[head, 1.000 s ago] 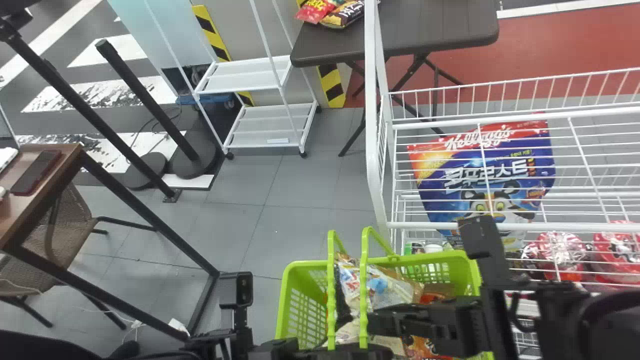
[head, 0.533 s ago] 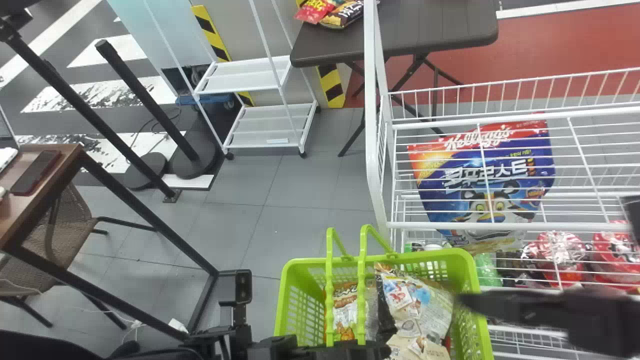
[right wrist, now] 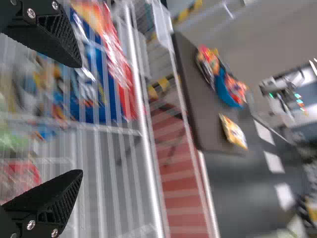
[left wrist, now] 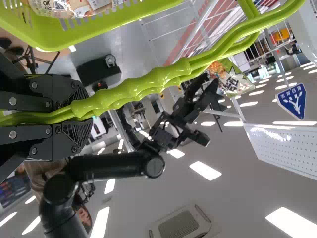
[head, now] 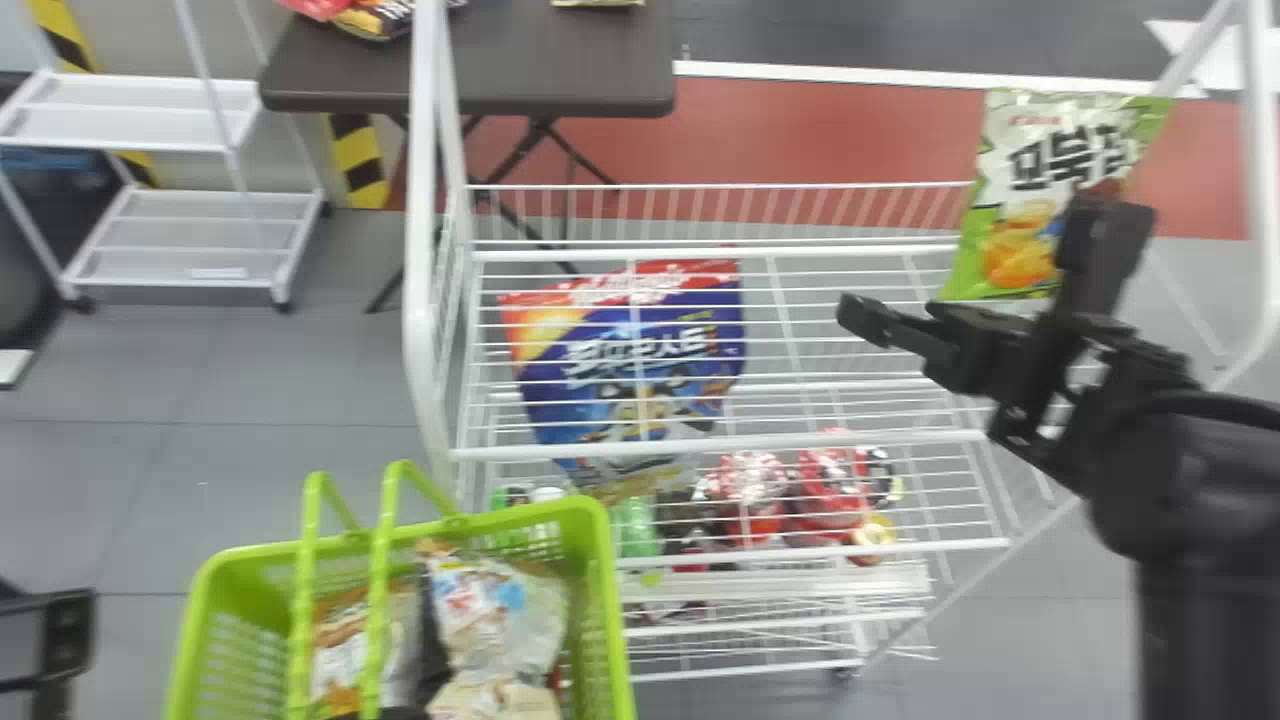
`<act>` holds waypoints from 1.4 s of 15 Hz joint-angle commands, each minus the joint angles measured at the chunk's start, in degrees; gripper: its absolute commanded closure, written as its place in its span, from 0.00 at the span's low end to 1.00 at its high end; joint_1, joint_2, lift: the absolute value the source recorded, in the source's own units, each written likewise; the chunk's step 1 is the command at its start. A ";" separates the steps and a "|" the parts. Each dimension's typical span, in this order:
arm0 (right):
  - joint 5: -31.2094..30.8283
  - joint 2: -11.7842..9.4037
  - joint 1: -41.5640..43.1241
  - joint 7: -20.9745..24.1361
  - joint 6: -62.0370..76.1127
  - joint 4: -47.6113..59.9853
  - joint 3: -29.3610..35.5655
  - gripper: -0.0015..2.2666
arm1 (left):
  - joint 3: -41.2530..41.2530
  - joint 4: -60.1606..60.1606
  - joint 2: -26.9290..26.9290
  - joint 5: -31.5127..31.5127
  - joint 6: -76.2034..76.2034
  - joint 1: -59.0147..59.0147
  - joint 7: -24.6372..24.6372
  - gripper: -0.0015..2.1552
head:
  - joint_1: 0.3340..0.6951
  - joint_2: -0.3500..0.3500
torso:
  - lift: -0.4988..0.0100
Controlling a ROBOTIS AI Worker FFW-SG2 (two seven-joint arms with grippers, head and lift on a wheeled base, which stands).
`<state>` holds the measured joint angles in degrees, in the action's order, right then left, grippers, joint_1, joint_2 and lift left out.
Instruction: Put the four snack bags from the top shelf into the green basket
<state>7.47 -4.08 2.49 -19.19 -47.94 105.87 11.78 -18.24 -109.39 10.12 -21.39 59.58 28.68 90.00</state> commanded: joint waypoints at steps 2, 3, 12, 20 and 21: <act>-7.21 -0.05 8.76 3.20 12.29 -15.08 0.18 0.02 | -0.83 0.49 -0.10 -0.14 -0.38 0.41 0.57 1.00 | 1.00 0.25 | 0.98; -10.02 -0.05 11.13 4.25 14.76 -18.60 0.27 0.02 | -1.09 0.49 -0.10 -0.14 -0.21 0.50 0.57 1.00 | 1.00 0.23 | 0.98; -20.92 -1.89 23.70 14.71 23.72 -41.10 2.11 0.02 | -1.27 1.11 -0.01 -0.32 -1.09 0.59 0.57 1.00 | 1.00 0.09 | 0.98; -15.82 -1.54 17.29 15.50 27.06 -35.03 2.55 0.97 | -1.79 2.16 0.08 -0.41 -1.61 0.59 0.57 1.00 | 1.00 0.07 | 0.98; -15.03 -1.54 16.06 15.68 27.41 -33.45 2.90 1.00 | -1.79 2.16 0.08 -0.41 -1.61 0.59 0.57 1.00 | 1.00 0.08 | 0.98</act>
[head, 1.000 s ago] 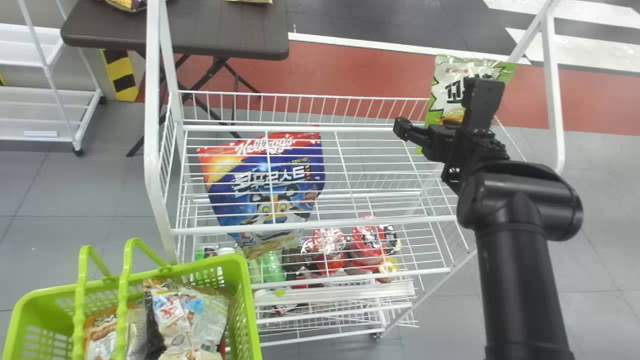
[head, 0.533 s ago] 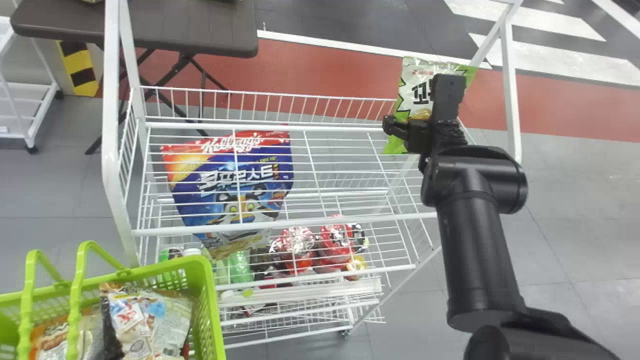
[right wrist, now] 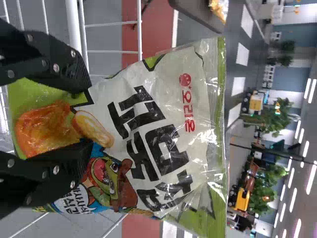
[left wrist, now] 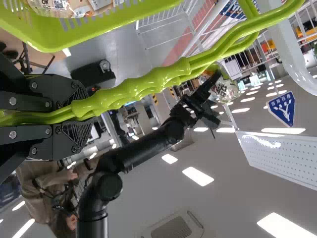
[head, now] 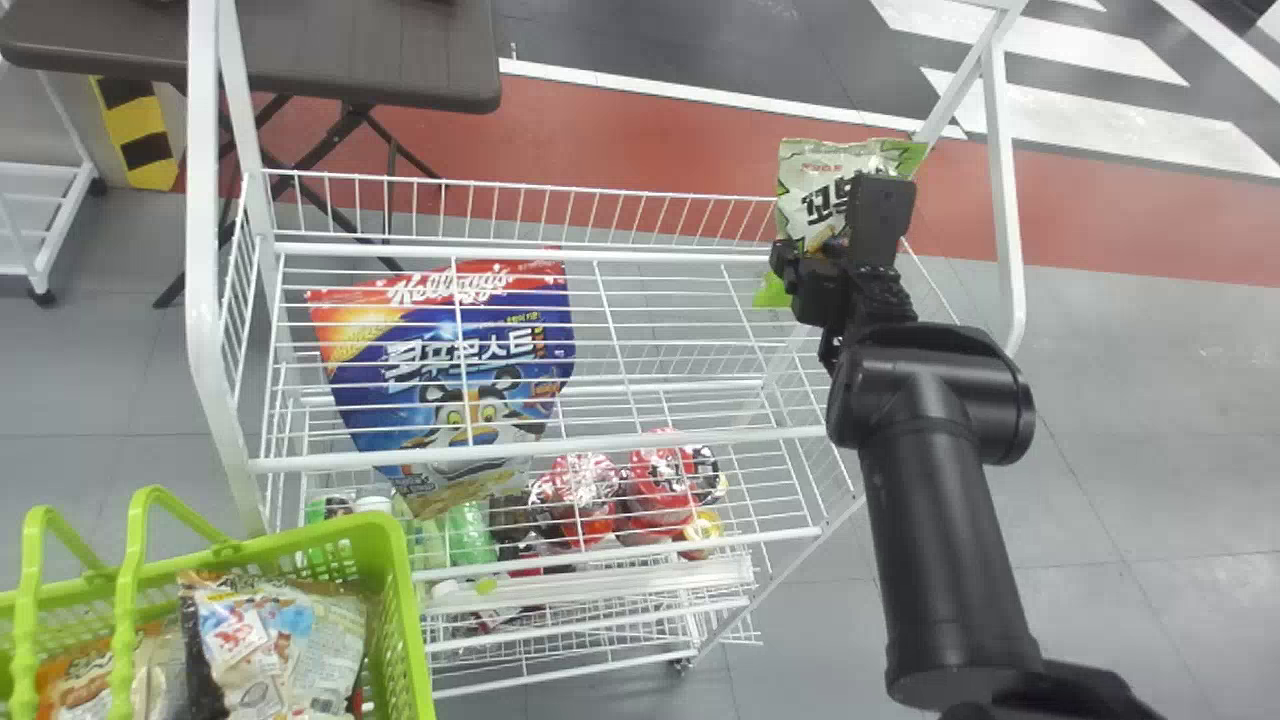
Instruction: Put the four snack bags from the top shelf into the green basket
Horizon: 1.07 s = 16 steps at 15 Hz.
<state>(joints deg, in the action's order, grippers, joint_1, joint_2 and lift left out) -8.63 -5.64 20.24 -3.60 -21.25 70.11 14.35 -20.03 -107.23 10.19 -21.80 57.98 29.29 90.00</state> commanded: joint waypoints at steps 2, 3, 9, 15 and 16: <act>2.04 0.02 -3.63 0.35 2.48 4.42 1.03 1.00 | -0.01 0.09 0.00 0.00 -0.01 0.06 0.57 1.00 | 1.00 0.07 | 0.98; 3.27 0.02 -5.39 0.26 3.19 6.53 1.29 1.00 | -0.01 0.09 0.00 0.00 -0.01 0.06 0.57 1.00 | 1.00 0.07 | 0.98; 14.52 0.11 -23.49 -2.81 -1.38 36.67 -3.10 1.00 | 0.08 0.18 -0.09 0.00 0.16 -0.02 0.57 1.00 | 1.00 0.09 | 0.98; 24.10 0.02 -42.39 -10.72 -12.81 61.02 -13.30 1.00 | -0.18 0.00 -0.09 0.00 0.16 -0.02 0.57 1.00 | 1.00 0.37 | 0.98; 26.30 -0.42 -45.47 -12.75 -15.80 63.74 -14.70 1.00 | -0.36 0.00 0.00 -0.09 0.16 -0.02 0.57 1.00 | 1.00 0.43 | 0.98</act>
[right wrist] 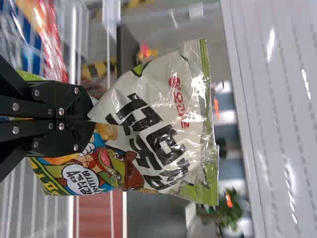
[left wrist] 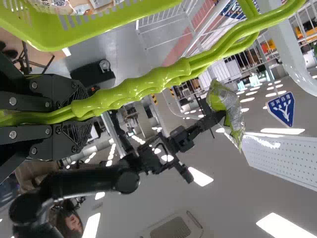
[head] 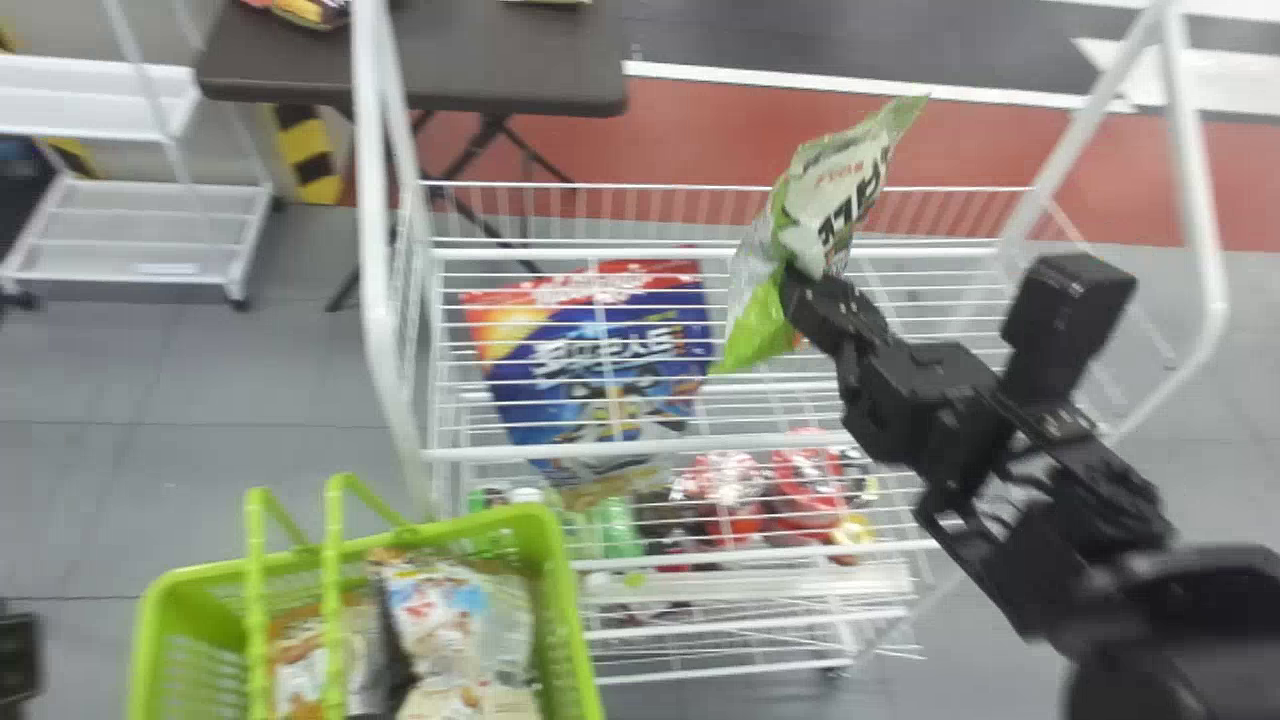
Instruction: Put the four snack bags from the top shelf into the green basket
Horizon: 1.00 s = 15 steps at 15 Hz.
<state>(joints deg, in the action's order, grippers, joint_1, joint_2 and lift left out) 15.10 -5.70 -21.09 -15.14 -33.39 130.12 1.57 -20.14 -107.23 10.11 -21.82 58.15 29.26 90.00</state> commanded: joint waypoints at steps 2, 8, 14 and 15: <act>4.67 -1.15 -8.09 -4.46 -8.06 6.20 -5.17 1.00 | -0.25 0.01 0.08 -0.07 0.17 -0.26 0.57 1.00 | 1.00 0.56 | 0.98; 17.59 -1.68 -10.20 -10.17 -24.76 6.99 -8.16 1.00 | 0.28 -0.34 0.35 -0.68 0.52 -0.52 0.57 1.00 | 1.00 0.99 | 0.98; 26.47 -1.68 -1.14 -12.90 -34.95 -11.47 -10.18 1.00 | 0.63 -0.96 0.43 -1.30 0.70 -0.70 0.57 1.00 | 1.00 1.00 | 0.98; 27.61 -1.59 1.32 -13.78 -34.95 -16.13 -11.06 1.00 | 0.81 -1.05 0.43 -1.30 0.88 -0.61 0.57 1.00 | 1.00 1.00 | 0.98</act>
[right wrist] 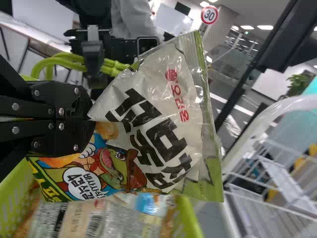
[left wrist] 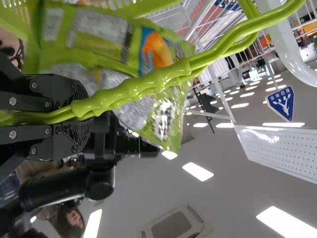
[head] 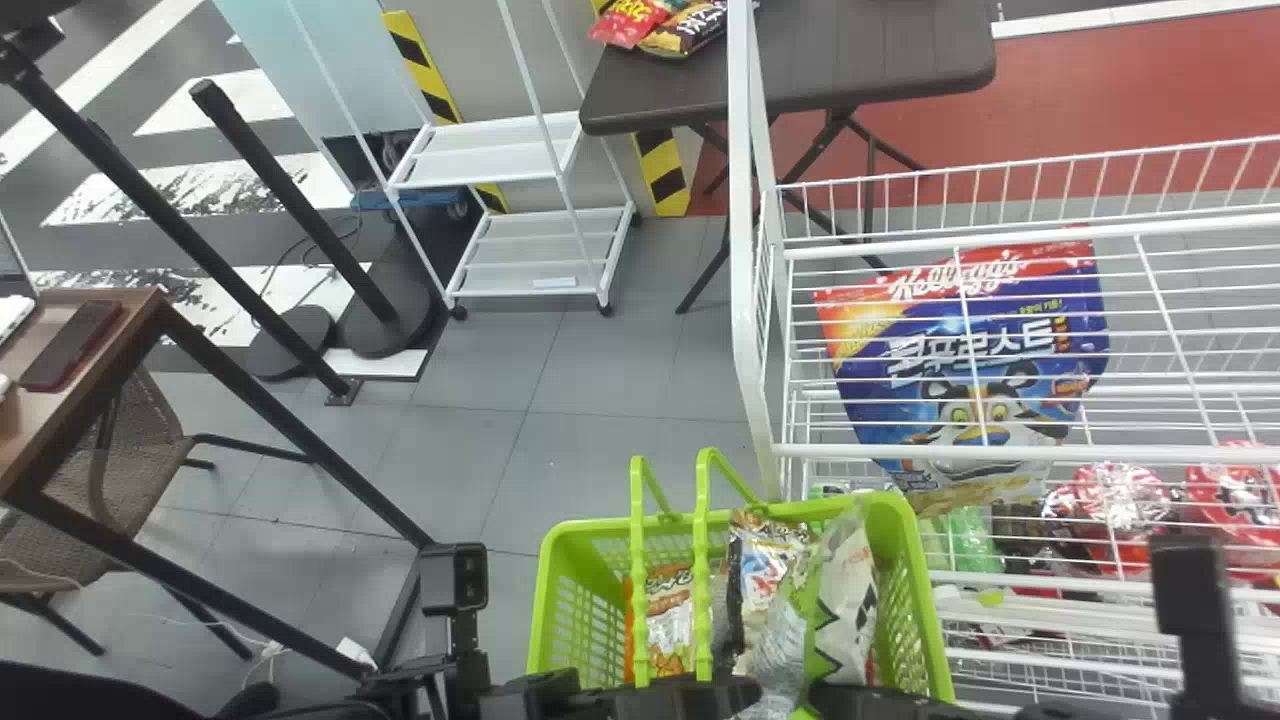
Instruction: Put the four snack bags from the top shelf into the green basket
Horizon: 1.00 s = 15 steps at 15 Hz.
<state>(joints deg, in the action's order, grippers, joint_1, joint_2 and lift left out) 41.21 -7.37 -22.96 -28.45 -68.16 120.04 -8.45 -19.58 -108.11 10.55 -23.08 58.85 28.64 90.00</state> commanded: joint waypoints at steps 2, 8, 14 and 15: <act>2.38 0.34 7.93 -1.52 -0.18 -13.69 -3.59 1.00 | 0.77 -0.44 0.00 -0.04 0.18 0.02 0.57 1.00 | 1.00 1.00 | 0.98; 2.38 2.63 16.72 -2.31 2.11 -24.15 -9.92 0.23 | 1.92 -1.14 -0.09 -0.12 0.35 0.28 0.57 1.00 | 1.00 1.00 | 0.98; 6.96 1.92 13.47 -8.99 -21.80 -14.04 2.83 0.02 | 1.65 -0.52 0.26 -0.04 0.35 -0.07 0.57 1.00 | 1.00 1.00 | 0.98; 7.04 1.92 12.50 -9.17 -21.92 -10.35 6.34 0.02 | 1.65 -0.44 0.35 -0.04 0.18 -0.16 0.57 1.00 | 1.00 1.00 | 0.98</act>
<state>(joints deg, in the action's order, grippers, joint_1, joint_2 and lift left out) 47.96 -5.41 -9.01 -37.46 -87.52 104.99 -6.80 -17.90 -108.70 10.80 -23.12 59.10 28.58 89.99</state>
